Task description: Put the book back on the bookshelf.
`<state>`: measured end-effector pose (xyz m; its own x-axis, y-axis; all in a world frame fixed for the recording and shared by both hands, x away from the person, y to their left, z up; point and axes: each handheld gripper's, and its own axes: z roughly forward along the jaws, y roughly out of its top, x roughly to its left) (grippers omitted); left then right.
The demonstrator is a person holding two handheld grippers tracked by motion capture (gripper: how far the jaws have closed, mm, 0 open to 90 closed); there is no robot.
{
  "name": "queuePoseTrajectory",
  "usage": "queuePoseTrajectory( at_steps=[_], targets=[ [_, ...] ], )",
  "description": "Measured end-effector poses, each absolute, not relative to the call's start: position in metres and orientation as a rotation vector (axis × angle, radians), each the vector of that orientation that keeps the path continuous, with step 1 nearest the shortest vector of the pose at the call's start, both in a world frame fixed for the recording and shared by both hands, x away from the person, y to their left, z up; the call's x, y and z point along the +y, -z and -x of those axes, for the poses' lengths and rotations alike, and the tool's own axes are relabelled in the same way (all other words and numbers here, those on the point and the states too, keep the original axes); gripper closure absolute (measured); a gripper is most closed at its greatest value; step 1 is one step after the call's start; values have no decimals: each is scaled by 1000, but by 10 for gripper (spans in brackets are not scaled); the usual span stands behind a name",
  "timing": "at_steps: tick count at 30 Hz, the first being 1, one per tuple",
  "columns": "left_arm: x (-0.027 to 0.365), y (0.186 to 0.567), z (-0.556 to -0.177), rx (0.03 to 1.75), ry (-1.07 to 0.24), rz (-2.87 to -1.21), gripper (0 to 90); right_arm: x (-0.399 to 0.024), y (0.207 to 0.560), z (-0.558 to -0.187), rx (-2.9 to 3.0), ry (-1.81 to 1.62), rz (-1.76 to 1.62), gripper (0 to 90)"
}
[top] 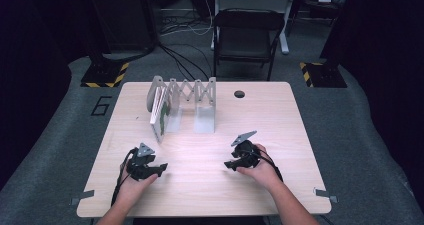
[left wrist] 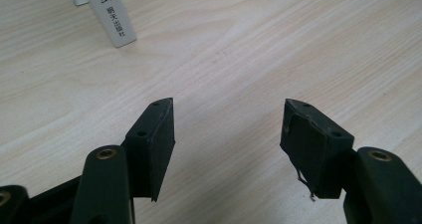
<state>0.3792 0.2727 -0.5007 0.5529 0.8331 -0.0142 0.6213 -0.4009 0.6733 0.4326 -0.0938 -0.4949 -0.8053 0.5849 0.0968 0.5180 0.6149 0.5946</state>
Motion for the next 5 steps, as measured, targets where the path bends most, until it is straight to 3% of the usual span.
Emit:
queuePoseTrajectory(
  at_steps=[5],
  targets=[
    [267, 507, -382, 1145, -455, -2173, 353, -94, 495, -434, 2708, -961, -977, 431]
  ],
)
